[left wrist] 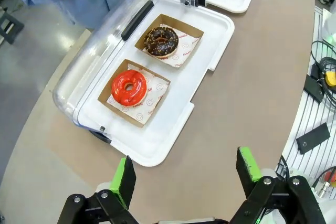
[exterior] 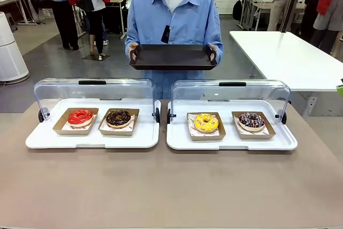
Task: Provide the desired donut to the person.
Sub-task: Pick up and lift the Paper togo box containing the Donut pointed at by the person.
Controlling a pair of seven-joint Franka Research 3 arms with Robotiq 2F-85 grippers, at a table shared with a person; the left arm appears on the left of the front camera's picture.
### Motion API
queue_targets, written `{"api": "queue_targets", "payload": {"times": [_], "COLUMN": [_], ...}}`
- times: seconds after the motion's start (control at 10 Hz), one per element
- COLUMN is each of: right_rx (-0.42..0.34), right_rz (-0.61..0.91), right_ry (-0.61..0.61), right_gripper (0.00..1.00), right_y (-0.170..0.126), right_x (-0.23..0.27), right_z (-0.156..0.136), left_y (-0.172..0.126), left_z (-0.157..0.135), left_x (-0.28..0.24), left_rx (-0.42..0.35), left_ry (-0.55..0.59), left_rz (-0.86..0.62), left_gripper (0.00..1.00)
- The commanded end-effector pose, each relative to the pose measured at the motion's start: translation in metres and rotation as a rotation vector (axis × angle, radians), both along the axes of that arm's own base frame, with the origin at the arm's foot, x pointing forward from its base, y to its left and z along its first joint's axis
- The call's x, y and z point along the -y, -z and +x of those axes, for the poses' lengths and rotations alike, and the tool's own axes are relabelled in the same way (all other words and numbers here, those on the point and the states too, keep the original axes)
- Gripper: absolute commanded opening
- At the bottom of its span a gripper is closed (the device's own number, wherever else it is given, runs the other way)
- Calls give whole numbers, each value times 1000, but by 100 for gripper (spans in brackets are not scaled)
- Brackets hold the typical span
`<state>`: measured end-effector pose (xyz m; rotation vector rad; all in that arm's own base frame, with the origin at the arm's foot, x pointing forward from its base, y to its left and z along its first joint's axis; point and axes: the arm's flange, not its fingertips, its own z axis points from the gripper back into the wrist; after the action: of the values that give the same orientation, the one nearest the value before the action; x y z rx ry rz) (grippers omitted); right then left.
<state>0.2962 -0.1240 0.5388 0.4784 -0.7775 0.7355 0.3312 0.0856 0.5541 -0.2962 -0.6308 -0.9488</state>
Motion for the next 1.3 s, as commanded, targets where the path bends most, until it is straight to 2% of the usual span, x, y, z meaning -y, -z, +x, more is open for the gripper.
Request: {"api": "queue_targets", "payload": {"times": [0.0, 0.1, 0.2, 1.2], "right_rx": [26, 45, 7, 7], "right_rz": [17, 0, 1, 1], "right_ry": [-28, -40, -5, -5], "right_gripper": [100, 100, 100, 100], "right_y": [0, -6, -1, -1], "right_x": [0, -9, 2, 2], "right_z": [-9, -5, -4, -4], "left_y": [5, 4, 1, 1], "left_z": [-6, -4, -1, -1], "left_x": [-3, 8, -3, -3], "left_rx": [19, 18, 1, 1], "left_ry": [27, 81, -2, -2], "left_rz": [-29, 23, -7, -7], "left_gripper": [100, 100, 100, 100]}}
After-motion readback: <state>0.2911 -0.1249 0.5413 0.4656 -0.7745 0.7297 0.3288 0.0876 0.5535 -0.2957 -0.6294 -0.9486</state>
